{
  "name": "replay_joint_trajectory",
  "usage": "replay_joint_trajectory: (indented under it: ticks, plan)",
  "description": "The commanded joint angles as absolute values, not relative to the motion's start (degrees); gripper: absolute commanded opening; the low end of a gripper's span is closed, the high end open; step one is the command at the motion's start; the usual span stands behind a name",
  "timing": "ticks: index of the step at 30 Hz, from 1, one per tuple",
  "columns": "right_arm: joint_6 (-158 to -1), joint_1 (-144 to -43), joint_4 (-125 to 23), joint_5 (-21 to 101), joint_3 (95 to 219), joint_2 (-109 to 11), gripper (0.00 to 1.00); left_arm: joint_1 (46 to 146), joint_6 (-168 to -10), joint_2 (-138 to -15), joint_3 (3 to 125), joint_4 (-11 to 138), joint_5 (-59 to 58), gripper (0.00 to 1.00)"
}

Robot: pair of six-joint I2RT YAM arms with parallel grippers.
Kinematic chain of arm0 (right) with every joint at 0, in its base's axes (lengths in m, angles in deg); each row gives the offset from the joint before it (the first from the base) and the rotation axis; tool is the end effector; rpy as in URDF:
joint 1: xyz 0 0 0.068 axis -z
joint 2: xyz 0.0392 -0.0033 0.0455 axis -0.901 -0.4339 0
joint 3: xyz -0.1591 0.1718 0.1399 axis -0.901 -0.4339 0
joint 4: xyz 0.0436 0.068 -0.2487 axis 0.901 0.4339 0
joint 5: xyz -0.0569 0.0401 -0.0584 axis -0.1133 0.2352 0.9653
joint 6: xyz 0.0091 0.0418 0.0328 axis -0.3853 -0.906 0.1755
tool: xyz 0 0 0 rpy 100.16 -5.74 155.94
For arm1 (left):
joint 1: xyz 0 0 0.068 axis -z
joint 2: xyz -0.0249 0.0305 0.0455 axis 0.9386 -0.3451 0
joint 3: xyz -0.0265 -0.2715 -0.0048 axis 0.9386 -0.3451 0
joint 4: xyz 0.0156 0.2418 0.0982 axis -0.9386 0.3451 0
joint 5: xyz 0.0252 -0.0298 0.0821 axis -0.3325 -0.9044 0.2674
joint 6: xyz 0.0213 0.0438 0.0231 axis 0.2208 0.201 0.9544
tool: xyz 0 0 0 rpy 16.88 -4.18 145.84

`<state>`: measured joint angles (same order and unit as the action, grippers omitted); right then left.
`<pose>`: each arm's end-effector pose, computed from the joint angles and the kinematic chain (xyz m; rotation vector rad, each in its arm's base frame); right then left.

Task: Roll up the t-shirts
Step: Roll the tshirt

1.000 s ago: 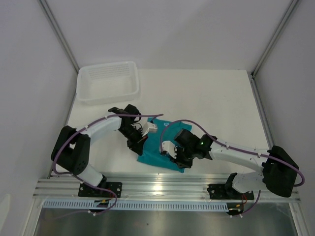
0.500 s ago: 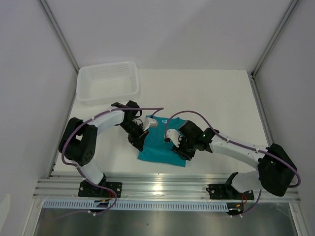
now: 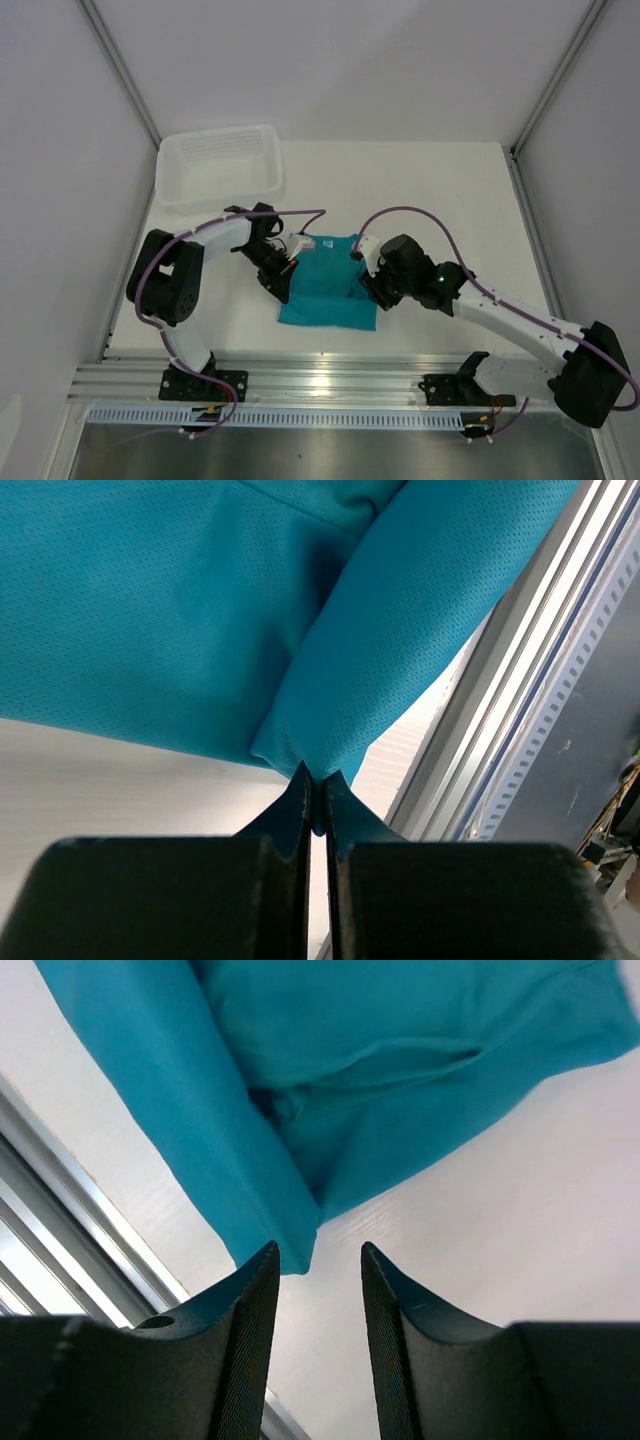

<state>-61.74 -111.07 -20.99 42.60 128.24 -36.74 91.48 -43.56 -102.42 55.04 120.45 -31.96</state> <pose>0.1626 0.1777 0.2370 -1.2526 2.1850 0.3704 0.2665 -0.1304 0.1668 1.3462 2.6067 -1.0674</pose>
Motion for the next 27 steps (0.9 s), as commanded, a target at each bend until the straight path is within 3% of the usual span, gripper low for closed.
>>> replay_joint_trajectory:
  ticks: [1, 5, 9, 14, 21, 27]
  plan:
    - [-69.6, -111.1, -25.2, 46.9, 129.8, -31.1, 0.42, 90.9, -44.9, -103.0, 56.0, 118.7, -34.2, 0.01]
    - [-75.7, -115.0, -28.9, 51.1, 127.3, -27.5, 0.41, 90.5, -45.6, -104.1, 55.8, 118.0, -34.2, 0.01]
    - [-79.1, -121.7, -42.4, 44.8, 121.1, -27.4, 0.25, 89.8, -46.2, -104.8, 56.1, 117.6, -34.3, 0.01]
    - [-81.8, -124.3, -61.3, 44.1, 114.7, -30.8, 0.15, 89.6, -46.9, -104.7, 56.1, 117.2, -33.9, 0.01]
    - [-81.6, -124.2, -68.8, 44.0, 115.6, -43.4, 0.12, 89.5, -47.3, -104.6, 55.8, 116.8, -33.2, 0.05]
    - [-82.3, -121.1, -72.0, 42.6, 114.1, -46.6, 0.12, 89.5, -47.8, -104.0, 56.2, 116.8, -32.7, 0.10]
